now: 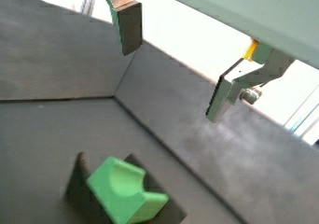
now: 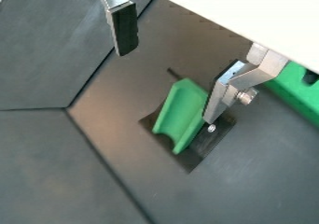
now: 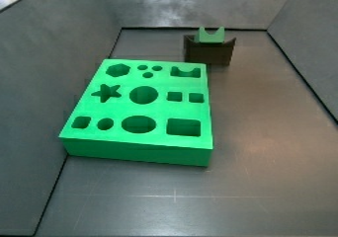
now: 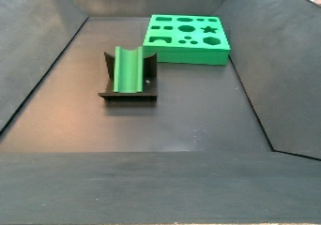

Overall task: Pick up the arch object. Move up. Place the arch object on the fixture. Regrasp the arch object. Move to above the board. Insert the arch object.
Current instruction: Regrasp the arch object.

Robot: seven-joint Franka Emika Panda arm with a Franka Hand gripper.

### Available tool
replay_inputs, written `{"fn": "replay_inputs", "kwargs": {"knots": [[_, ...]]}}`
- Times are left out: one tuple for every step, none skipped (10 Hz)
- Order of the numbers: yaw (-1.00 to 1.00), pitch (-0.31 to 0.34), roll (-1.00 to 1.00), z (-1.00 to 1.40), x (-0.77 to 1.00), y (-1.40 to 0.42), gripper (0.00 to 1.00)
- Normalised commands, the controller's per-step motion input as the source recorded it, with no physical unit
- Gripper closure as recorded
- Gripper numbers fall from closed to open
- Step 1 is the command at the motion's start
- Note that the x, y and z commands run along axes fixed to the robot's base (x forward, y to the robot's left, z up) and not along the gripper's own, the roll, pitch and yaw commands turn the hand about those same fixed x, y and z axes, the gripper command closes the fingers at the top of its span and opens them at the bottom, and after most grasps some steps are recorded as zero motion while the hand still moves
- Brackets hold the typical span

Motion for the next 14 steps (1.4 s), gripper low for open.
{"fn": "replay_inputs", "kwargs": {"knots": [[0.14, 0.179, 1.0, -0.02, 0.11, -0.04, 0.0], [0.17, 0.195, 0.96, -0.02, 0.11, -0.04, 0.0], [0.19, 0.167, 0.71, -0.02, 0.11, -0.05, 0.0], [0.2, 0.151, 0.58, -0.02, 0.11, -0.05, 0.0], [0.21, 0.115, 0.35, -0.02, 0.11, -0.04, 0.0], [0.21, 0.082, 0.25, -0.01, 0.1, -0.03, 0.0], [0.21, 0.044, 0.19, -0.01, 0.09, -0.04, 0.0], [0.08, 0.006, 0.18, -1.0, 0.04, 0.07, 0.0], [0.06, -0.01, 0.17, -1.0, 0.04, 0.07, 0.0], [0.05, -0.026, 0.15, -1.0, 0.05, 0.06, 0.0], [0.05, -0.034, 0.12, -1.0, 0.05, 0.06, 0.0], [0.04, -0.04, 0.08, -1.0, 0.06, 0.05, 0.0], [0.03, -0.04, 0.06, -1.0, 0.07, 0.05, 0.0], [0.03, -0.038, 0.06, -1.0, 0.07, 0.05, 0.0]]}}
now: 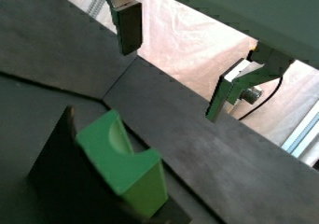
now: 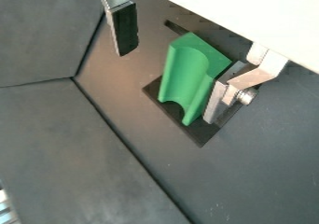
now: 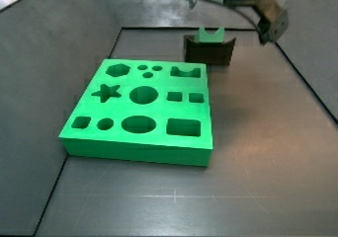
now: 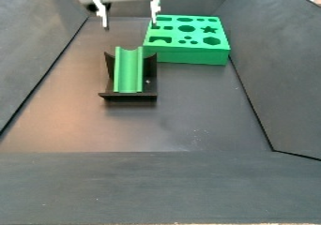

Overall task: Pick up the arch object. Move up. Place the arch object on the fixture. Regrasp the arch object. Move to above the board. Insert the arch object.
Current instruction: Regrasp the arch object.

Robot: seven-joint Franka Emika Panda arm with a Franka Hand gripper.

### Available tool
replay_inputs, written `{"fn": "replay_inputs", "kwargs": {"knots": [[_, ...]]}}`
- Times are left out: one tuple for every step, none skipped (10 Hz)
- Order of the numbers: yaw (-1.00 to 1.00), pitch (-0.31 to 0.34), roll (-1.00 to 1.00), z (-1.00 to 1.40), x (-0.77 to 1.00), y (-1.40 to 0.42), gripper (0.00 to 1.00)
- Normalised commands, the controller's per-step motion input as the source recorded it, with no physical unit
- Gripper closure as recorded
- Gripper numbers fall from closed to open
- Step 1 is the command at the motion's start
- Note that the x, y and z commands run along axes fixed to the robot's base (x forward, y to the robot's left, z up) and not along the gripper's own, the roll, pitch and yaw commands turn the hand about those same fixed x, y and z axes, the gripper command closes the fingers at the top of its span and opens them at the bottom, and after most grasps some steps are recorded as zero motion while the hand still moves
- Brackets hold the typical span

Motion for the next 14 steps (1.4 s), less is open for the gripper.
{"fn": "replay_inputs", "kwargs": {"knots": [[0.02, -0.036, 0.06, -1.0, 0.09, 0.04, 0.0], [0.02, -0.033, 0.05, -1.0, 0.09, 0.04, 0.0], [0.01, -0.024, 0.05, -1.0, 0.1, 0.03, 0.0], [0.01, -0.019, 0.06, -1.0, 0.11, 0.02, 0.0], [0.02, -0.012, 0.06, -0.8, 0.1, 0.01, 0.0], [0.02, -0.01, 0.05, -0.7, 0.09, 0.01, 0.0], [0.02, -0.005, 0.06, -0.51, 0.08, 0.01, 0.0], [0.03, -0.006, 0.06, -0.37, 0.08, 0.0, 0.0], [0.04, 0.007, 0.05, -0.2, 0.05, -0.01, 0.0], [0.03, 0.004, 0.05, -0.17, 0.02, -0.02, 0.0], [0.03, 0.0, 0.05, -0.17, 0.02, -0.02, 0.0], [0.03, 0.0, 0.05, -0.17, 0.02, -0.02, 0.0], [0.03, 0.0, 0.05, -0.17, 0.02, -0.02, 0.0], [0.0, 0.0, 0.0, 0.0, 0.0, 0.0, 1.0]]}}
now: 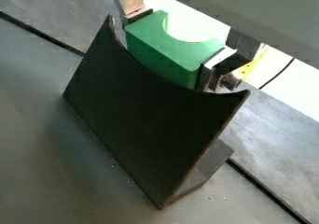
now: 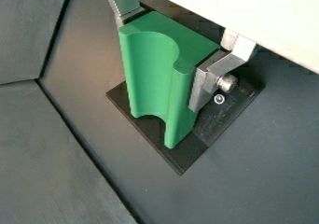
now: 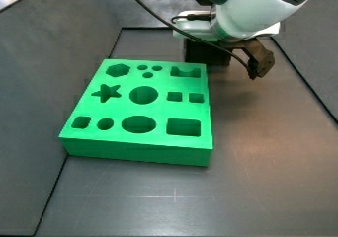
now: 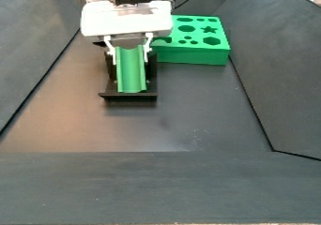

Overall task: Pick up the arch object. Move up. Place the arch object on the fixture. Regrasp the arch object. Move to above the board. Insert the arch object.
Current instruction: Move to above the board.

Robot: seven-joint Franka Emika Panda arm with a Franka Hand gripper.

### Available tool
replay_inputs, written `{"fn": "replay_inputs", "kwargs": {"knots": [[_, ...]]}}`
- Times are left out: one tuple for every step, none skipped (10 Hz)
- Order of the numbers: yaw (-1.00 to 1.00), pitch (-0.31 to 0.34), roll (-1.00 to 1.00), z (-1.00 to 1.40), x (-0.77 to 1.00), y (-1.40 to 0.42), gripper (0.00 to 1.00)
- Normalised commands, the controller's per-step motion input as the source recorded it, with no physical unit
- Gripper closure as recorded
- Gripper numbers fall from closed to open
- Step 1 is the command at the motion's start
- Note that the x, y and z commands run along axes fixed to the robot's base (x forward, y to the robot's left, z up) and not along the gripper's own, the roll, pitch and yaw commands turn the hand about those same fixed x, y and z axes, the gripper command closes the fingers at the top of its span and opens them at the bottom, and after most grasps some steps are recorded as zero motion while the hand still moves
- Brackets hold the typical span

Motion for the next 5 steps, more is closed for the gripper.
{"fn": "replay_inputs", "kwargs": {"knots": [[-0.11, 0.036, 0.04, 1.0, 0.1, 0.0, 1.0], [-0.1, 0.043, 0.03, 1.0, 0.09, 0.0, 1.0], [-0.09, 0.062, 0.02, 1.0, 0.08, -0.01, 1.0], [-0.06, 0.093, -0.02, 1.0, 0.07, 0.0, 1.0], [-0.02, 0.114, -0.04, 1.0, 0.06, 0.0, 1.0]]}}
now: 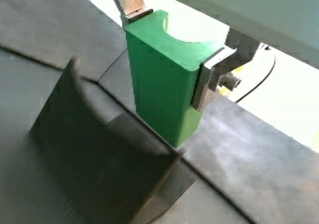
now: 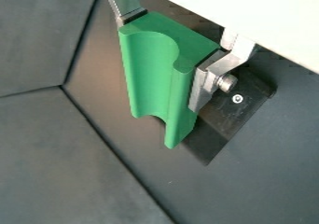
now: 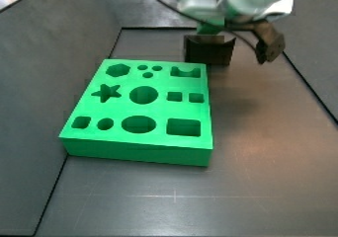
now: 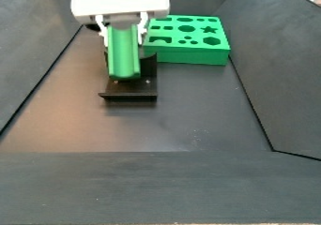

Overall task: Pick up the arch object. Move up. Place the arch object on the fixture. Regrasp the arch object. Move to above the board. Insert the arch object.
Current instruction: Move to above the board.

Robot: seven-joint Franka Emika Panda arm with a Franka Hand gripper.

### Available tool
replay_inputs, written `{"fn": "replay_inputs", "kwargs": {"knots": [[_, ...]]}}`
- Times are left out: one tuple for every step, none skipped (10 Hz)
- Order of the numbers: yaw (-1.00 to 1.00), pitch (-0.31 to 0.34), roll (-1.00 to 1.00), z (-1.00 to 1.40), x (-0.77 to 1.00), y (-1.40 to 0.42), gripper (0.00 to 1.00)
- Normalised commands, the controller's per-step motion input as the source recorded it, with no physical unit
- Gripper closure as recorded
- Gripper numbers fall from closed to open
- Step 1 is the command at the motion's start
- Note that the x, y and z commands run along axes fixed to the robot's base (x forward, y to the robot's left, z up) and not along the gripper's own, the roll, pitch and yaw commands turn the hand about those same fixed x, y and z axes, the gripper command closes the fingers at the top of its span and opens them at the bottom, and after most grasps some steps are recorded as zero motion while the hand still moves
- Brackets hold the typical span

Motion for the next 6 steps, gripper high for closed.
{"fn": "replay_inputs", "kwargs": {"knots": [[0.0, 0.122, -0.04, 1.0, 0.06, 0.0, 1.0], [0.02, 0.125, -0.05, 1.0, 0.05, 0.0, 1.0], [0.05, 0.128, -0.05, 1.0, 0.05, 0.0, 1.0], [0.07, 0.121, -0.04, 1.0, 0.05, -0.01, 1.0], [0.09, 0.116, -0.04, 1.0, 0.04, -0.01, 1.0], [0.09, 0.116, -0.04, 1.0, 0.04, -0.01, 1.0]]}}
